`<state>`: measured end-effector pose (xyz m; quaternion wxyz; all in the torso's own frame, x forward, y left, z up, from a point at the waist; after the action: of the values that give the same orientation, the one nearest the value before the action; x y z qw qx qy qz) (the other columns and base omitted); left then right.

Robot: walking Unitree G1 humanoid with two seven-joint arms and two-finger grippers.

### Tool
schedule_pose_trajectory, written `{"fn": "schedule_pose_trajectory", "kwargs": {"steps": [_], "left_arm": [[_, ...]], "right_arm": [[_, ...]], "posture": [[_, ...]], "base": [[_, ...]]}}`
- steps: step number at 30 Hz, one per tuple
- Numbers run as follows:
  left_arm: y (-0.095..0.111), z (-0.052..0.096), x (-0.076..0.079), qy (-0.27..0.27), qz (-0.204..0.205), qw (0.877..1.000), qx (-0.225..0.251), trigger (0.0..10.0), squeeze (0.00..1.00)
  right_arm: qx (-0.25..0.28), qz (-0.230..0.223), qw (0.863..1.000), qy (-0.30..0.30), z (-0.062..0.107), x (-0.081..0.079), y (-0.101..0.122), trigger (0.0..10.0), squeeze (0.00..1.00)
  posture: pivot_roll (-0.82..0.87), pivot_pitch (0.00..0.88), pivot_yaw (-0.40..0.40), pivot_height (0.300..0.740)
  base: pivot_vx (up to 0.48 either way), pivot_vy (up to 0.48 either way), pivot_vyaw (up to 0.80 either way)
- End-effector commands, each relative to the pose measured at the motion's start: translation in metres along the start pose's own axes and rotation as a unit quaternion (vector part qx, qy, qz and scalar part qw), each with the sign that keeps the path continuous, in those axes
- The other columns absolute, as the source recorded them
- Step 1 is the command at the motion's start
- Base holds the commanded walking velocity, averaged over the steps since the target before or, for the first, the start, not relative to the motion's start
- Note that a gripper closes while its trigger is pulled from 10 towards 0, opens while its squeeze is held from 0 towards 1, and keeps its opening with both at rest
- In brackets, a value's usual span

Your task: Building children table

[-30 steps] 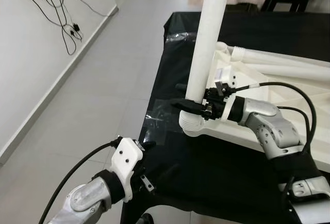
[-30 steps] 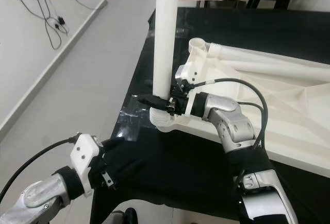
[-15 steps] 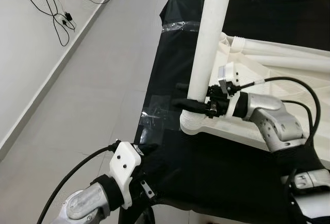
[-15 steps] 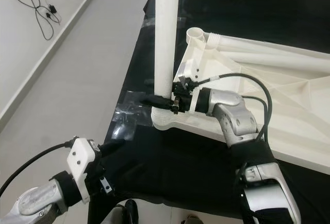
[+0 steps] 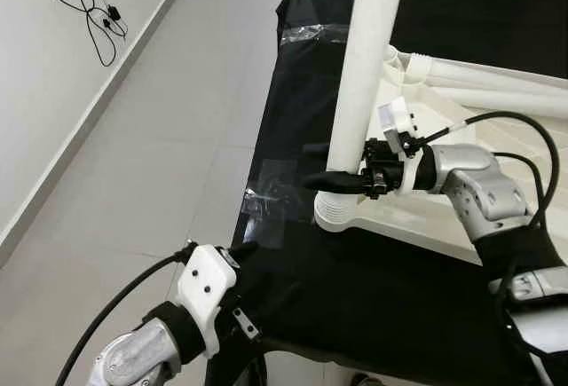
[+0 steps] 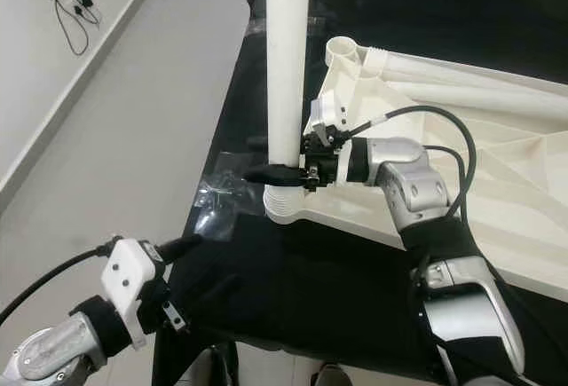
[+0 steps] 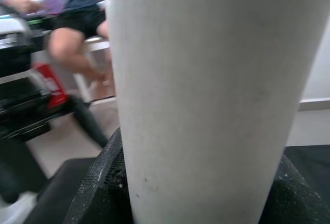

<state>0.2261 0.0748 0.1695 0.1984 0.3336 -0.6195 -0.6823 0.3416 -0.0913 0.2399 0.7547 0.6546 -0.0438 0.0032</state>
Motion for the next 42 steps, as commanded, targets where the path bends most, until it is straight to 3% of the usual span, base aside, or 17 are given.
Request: {"fn": "schedule_pose_trajectory", "kwargs": {"steps": [1,10,15,20,25,28,36,42], "left_arm": [[-0.004,0.004,-0.001,0.004,-0.011,1.000,-0.012,10.0,0.00],[-0.004,0.006,-0.002,0.010,-0.008,1.000,-0.013,10.0,0.00],[-0.005,0.005,-0.002,0.011,-0.004,1.000,-0.013,10.0,0.00],[-0.007,0.002,-0.003,0.011,0.003,1.000,-0.011,10.0,0.00],[-0.009,-0.001,-0.005,0.013,0.012,1.000,-0.006,10.0,0.00],[-0.009,-0.002,-0.007,0.013,0.015,1.000,-0.004,10.0,0.00],[-0.010,-0.005,-0.011,0.011,0.018,1.000,0.000,10.0,0.00],[-0.012,-0.006,-0.013,0.011,0.017,1.000,-0.001,10.0,0.00]], "right_arm": [[-0.046,-0.016,0.997,0.052,-0.007,-0.011,-0.018,10.0,0.00],[-0.069,0.033,0.994,0.084,-0.016,-0.010,-0.004,10.0,0.00],[-0.051,0.051,0.995,0.070,-0.023,-0.011,0.001,10.0,0.00],[0.007,0.026,1.000,0.004,-0.021,-0.008,0.002,10.0,0.00],[0.060,0.026,0.994,-0.092,-0.007,-0.005,0.009,10.0,0.00],[0.064,0.031,0.990,-0.120,-0.002,-0.006,0.008,10.0,0.00],[0.072,0.034,0.984,-0.157,0.003,-0.011,0.006,10.0,0.00],[0.059,0.034,0.987,-0.146,0.001,-0.019,-0.001,10.0,0.00]], "posture": [[0.09,0.333,0.055,0.740],[0.09,0.336,0.058,0.740],[0.08,0.335,0.056,0.740],[0.06,0.329,0.051,0.740],[0.03,0.317,0.052,0.740],[0.02,0.311,0.056,0.740],[0.01,0.289,0.066,0.740],[0.01,0.278,0.068,0.740]], "base": [[0.000,0.000,0.00],[0.000,0.000,0.00],[0.000,0.000,0.00],[0.000,0.000,0.00],[0.000,0.000,0.00],[0.000,0.000,0.00],[0.000,0.000,0.00],[0.000,0.000,0.00]]}}
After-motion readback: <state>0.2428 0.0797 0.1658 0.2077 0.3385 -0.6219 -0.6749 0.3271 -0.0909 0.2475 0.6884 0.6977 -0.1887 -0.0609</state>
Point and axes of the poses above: a point about 5 cm out from each wrist's last joint towards the gripper, its own z axis pointing back from the gripper into the wrist, its own y axis along the axis of the wrist's last joint, x = y × z, the point moved 6 cm from there along -z, pointing out of the wrist towards the gripper, and after that the axes turned 6 degrees about -z, right-handed, at the moved point
